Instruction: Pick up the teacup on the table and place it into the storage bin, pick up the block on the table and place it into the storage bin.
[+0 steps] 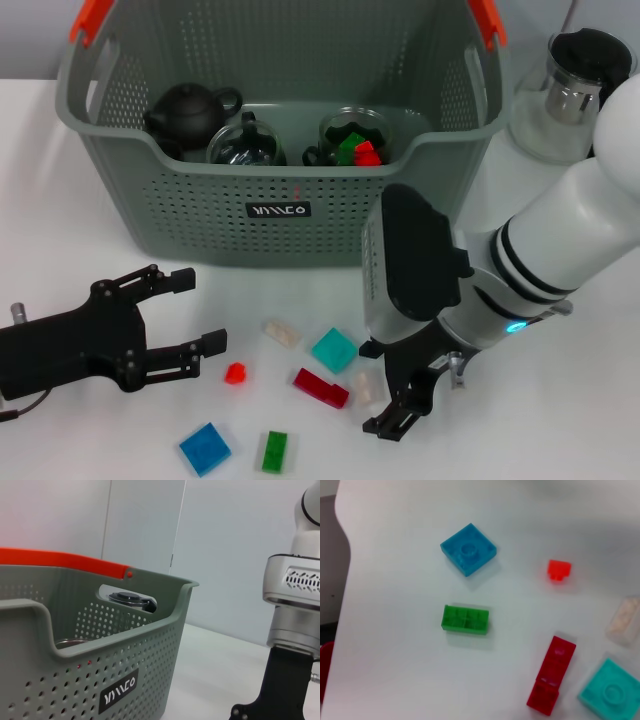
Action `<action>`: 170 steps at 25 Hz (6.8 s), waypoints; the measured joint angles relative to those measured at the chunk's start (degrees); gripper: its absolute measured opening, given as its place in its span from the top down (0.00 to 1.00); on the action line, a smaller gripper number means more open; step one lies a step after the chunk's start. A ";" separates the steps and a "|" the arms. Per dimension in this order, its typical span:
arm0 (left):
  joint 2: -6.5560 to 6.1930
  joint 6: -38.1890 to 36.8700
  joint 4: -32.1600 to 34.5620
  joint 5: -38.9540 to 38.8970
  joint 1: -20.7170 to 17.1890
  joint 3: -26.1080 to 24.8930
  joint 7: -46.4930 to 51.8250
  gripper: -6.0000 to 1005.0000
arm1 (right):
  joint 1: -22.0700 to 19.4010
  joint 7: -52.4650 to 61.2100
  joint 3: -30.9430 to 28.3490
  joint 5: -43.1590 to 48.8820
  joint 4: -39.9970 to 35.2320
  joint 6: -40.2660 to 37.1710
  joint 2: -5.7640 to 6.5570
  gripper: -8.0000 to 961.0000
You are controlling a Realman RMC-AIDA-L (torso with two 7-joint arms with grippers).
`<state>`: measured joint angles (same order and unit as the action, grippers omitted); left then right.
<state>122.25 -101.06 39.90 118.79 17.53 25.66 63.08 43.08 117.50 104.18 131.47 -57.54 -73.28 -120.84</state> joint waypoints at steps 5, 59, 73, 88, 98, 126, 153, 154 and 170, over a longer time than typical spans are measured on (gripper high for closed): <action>0.00 0.11 0.00 -0.03 -0.02 0.00 -0.02 0.13 | 0.22 0.14 0.65 -0.94 0.63 1.29 -0.01 0.02; -0.51 -0.26 0.34 -0.04 0.46 -1.40 -0.20 0.13 | 11.16 9.47 -36.40 -1.95 -33.26 -27.79 0.68 0.54; -0.58 -0.22 0.36 -0.05 0.58 -1.41 -0.24 0.13 | 14.80 10.64 -37.10 10.73 -8.22 -1.00 0.74 0.54; -0.62 -0.28 0.36 0.44 0.58 -1.40 -0.24 0.13 | 14.39 13.01 -34.53 14.14 -3.62 3.25 0.72 0.45; -0.62 -0.39 0.36 0.49 0.59 -1.40 -0.24 0.13 | 10.90 12.60 -34.63 8.70 -14.53 0.02 0.63 0.14; -1.06 -0.54 0.58 0.77 0.93 -1.30 -0.32 0.13 | 4.57 10.48 -18.25 2.35 -8.71 -18.48 0.37 0.02; -0.96 -0.40 0.57 0.74 0.52 -1.41 -0.34 0.13 | 8.67 13.35 1.60 -3.84 9.14 9.84 -0.19 0.02; -0.96 -0.40 0.56 0.74 0.51 -1.40 -0.37 0.13 | 8.62 13.35 1.90 -4.00 9.15 10.13 -0.20 0.02; -0.88 -0.19 0.36 0.74 0.40 -1.41 -0.77 0.13 | 8.48 14.75 5.24 -3.80 9.21 13.41 -0.25 0.02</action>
<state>121.38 -101.25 40.25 119.53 17.93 24.25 62.31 51.56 132.25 109.42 127.67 -48.33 -59.87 -121.08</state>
